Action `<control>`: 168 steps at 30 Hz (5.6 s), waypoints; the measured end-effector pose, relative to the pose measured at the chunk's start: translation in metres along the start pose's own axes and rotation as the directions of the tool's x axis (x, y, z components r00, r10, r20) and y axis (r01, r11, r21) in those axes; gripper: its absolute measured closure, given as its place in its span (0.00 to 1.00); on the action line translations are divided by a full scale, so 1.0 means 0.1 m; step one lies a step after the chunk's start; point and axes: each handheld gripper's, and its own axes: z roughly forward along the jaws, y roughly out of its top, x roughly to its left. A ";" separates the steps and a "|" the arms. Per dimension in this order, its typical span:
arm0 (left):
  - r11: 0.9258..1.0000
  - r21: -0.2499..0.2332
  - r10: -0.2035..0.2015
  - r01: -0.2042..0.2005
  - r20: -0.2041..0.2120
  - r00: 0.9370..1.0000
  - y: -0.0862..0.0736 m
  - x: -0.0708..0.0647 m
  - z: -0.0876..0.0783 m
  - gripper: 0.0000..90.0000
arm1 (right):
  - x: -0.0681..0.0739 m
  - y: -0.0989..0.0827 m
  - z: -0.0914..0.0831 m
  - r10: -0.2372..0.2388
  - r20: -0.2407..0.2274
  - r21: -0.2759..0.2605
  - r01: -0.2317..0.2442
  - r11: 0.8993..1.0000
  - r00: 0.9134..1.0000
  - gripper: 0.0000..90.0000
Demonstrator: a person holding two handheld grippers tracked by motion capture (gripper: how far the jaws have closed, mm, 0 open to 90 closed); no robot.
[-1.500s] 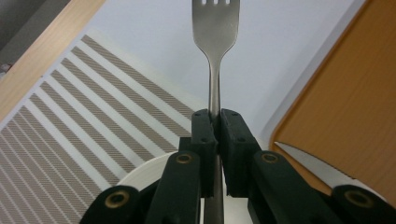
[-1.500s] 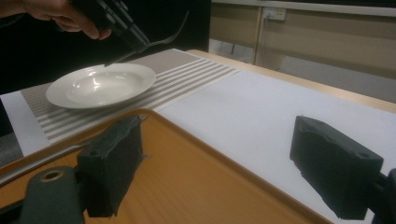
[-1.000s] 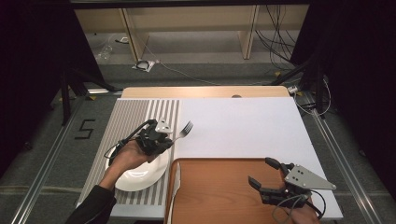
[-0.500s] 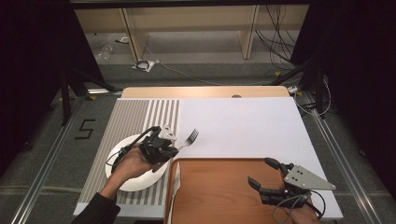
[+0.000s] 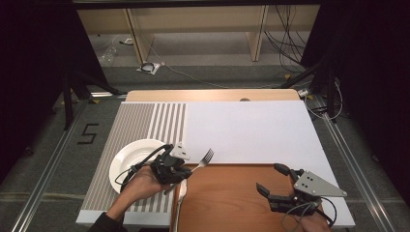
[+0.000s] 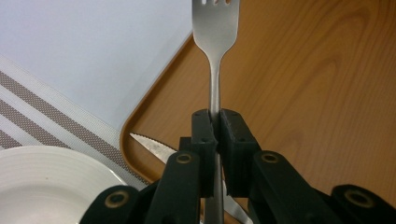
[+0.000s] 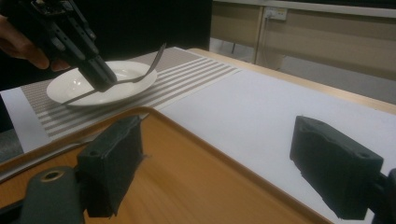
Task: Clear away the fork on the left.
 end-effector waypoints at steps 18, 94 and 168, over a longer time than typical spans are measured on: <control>0.999 0.036 -0.015 0.012 0.082 0.997 -0.03 -0.29 0.13 0.93 | 0.00 0.00 0.00 0.002 -0.002 0.000 -0.002 1.000 1.000 0.20; 0.969 0.242 0.007 -0.056 0.197 0.980 -0.22 -0.96 0.68 0.92 | 0.02 0.00 0.00 -0.008 -0.002 0.009 0.008 1.000 1.000 0.20; 0.994 0.108 0.017 -0.019 0.020 1.000 -0.26 -0.75 0.69 0.99 | 0.02 0.01 0.00 -0.012 -0.005 0.002 0.012 1.000 1.000 0.20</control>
